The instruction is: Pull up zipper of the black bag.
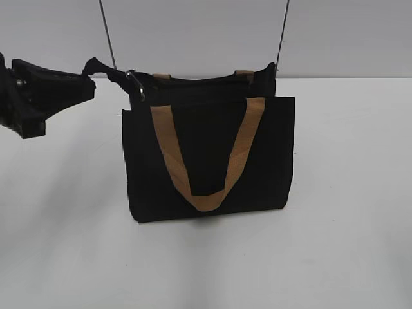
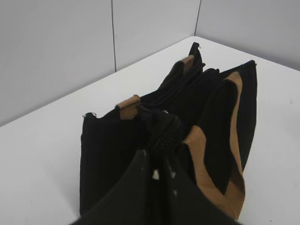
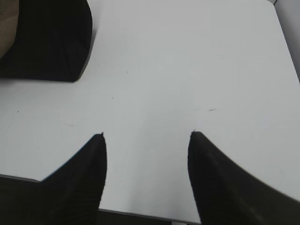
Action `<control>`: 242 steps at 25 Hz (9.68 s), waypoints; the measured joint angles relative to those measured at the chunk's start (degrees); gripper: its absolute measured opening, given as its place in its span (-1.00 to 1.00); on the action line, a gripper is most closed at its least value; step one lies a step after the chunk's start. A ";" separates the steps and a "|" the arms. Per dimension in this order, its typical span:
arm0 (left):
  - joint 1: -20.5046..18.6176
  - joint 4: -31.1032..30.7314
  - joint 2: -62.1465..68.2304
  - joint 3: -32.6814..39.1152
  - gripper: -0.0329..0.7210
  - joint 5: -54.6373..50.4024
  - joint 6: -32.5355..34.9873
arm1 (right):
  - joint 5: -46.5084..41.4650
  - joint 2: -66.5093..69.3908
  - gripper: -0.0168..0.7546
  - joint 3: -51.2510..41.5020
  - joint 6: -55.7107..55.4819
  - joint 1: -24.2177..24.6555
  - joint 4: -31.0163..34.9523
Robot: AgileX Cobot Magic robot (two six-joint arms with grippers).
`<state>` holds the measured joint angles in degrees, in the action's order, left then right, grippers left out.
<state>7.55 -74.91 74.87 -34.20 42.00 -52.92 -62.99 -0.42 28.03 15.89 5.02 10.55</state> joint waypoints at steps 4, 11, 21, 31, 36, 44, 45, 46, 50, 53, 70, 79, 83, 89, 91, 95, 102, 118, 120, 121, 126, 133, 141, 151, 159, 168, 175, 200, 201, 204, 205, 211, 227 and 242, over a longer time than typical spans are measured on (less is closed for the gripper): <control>0.00 -2.36 -2.00 0.00 -0.85 -0.13 -0.64 | 0.00 0.00 0.17 0.00 0.00 0.00 0.00; 0.00 -2.54 -2.59 0.00 -0.85 -0.11 -0.71 | 0.00 0.00 0.17 0.00 0.00 0.00 0.00; 0.00 5.53 -2.65 0.00 -0.85 3.56 -0.81 | 0.00 0.00 0.17 0.00 0.00 0.00 0.72; 0.00 6.66 -2.65 0.00 -0.85 4.06 -0.81 | 6.41 11.74 0.17 3.32 10.26 0.00 13.82; 0.00 6.72 -2.65 0.00 -0.85 4.00 -0.81 | 11.52 20.71 0.17 3.56 20.33 -1.02 25.25; 0.00 6.72 -2.65 0.00 -0.85 4.00 -0.81 | 19.44 38.69 0.17 3.61 40.09 -4.36 44.84; 0.00 6.72 -2.65 0.00 -0.85 4.00 -0.81 | 20.90 41.55 0.17 3.61 42.49 -5.80 47.19; 0.00 6.72 -2.65 0.00 -0.85 4.00 -0.81 | 22.11 44.63 0.17 3.67 44.96 -7.13 49.46; 0.00 6.72 -2.65 0.00 -0.85 3.95 -0.81 | 27.80 57.18 0.17 6.32 52.12 -16.22 54.69; 0.00 6.72 -2.65 0.00 -0.85 3.95 -0.81 | 33.55 66.37 0.17 11.53 53.83 -25.18 55.99; 0.00 6.72 -2.65 0.00 -0.85 3.95 -0.81 | 39.80 98.50 0.17 37.87 63.31 -36.66 56.69; 0.00 6.72 -2.65 0.00 -0.85 3.95 -0.81 | 40.56 103.27 0.17 41.97 66.33 -41.34 56.87; 0.00 6.72 -2.65 0.00 -0.85 3.95 -0.81 | 40.96 103.78 0.17 42.10 66.49 -41.97 56.81; 0.00 6.72 -2.65 0.00 -0.85 3.80 -0.81 | 41.68 103.78 -0.01 42.40 66.02 -42.00 56.81; 0.00 6.72 -2.65 0.00 -0.85 3.77 -0.81 | 41.89 103.78 -0.09 42.40 65.84 -42.04 56.81; 0.00 6.72 -2.65 0.00 -0.85 3.50 -0.81 | 42.34 103.78 -0.30 42.40 65.11 -42.04 56.81; 0.00 6.72 -2.65 0.00 -0.85 3.44 -0.81 | 42.71 103.78 -0.85 42.40 62.63 -42.04 56.81; 0.00 6.77 -4.52 0.00 -0.85 1.78 -0.83 | 38.46 100.20 -0.96 42.40 46.00 -37.54 50.26; 0.00 6.77 -5.75 0.00 -0.85 -0.27 -0.83 | 37.41 100.20 -0.96 42.40 42.97 -36.35 47.87; 0.00 6.53 -6.13 0.05 -0.85 -1.17 -0.83 | 36.68 100.15 -0.96 42.48 41.85 -35.82 47.00; 0.05 6.11 -6.65 0.21 -0.85 -2.64 -0.83 | 32.89 100.01 -0.96 42.71 36.07 -33.44 42.97; 0.05 6.22 -6.75 0.31 -0.85 -4.00 -0.83 | 27.37 100.01 -0.96 42.71 31.62 -28.91 41.73; 0.16 8.05 -7.54 0.50 -0.85 -4.48 -0.83 | 25.45 97.45 -0.96 42.71 27.61 -28.06 37.78; 0.16 8.83 -7.84 0.49 -0.85 -5.10 -0.83 | 25.38 96.67 -0.96 42.71 23.78 -25.87 33.30; 0.16 8.69 -9.60 0.49 -0.85 -7.52 -0.83 | 25.10 95.73 -0.96 42.66 21.88 -21.80 32.27; 0.16 8.39 -9.60 0.49 -0.85 -8.03 -0.83 | 21.55 94.43 -0.96 42.66 19.89 -17.80 28.83; 0.16 8.73 -9.65 0.49 -0.85 -8.34 -0.83 | 21.43 93.39 -0.96 42.66 16.78 -17.68 22.72; 0.06 10.60 -9.41 0.44 0.18 -21.97 -0.83 | 17.36 89.19 0.23 42.66 13.67 -17.62 23.06; 0.06 11.87 -9.41 0.44 0.28 -26.02 -0.83 | 17.30 88.53 0.23 42.66 13.67 -17.62 22.80; 0.06 18.89 -9.41 0.44 0.43 -38.62 -0.83 | 16.98 86.41 0.24 42.66 13.67 -17.62 21.42; 0.06 22.54 -9.41 0.44 0.45 -43.22 -0.83 | 16.48 85.84 0.24 42.66 13.67 -17.52 20.91; 0.00 46.37 -8.78 0.31 0.48 -63.16 8.80 | 11.85 83.88 0.25 42.66 12.57 -17.45 15.61; 0.00 81.45 -6.50 -17.65 0.47 -101.15 49.15 | -6.03 80.22 0.25 42.66 -9.42 -5.30 -2.67; 0.00 75.24 -24.97 -13.42 0.47 -111.62 49.40 | -6.73 46.40 0.10 14.71 -9.20 1.23 1.34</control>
<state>7.55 0.34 49.90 -47.62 -69.62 -3.52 -69.72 45.98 42.75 6.69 6.25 11.89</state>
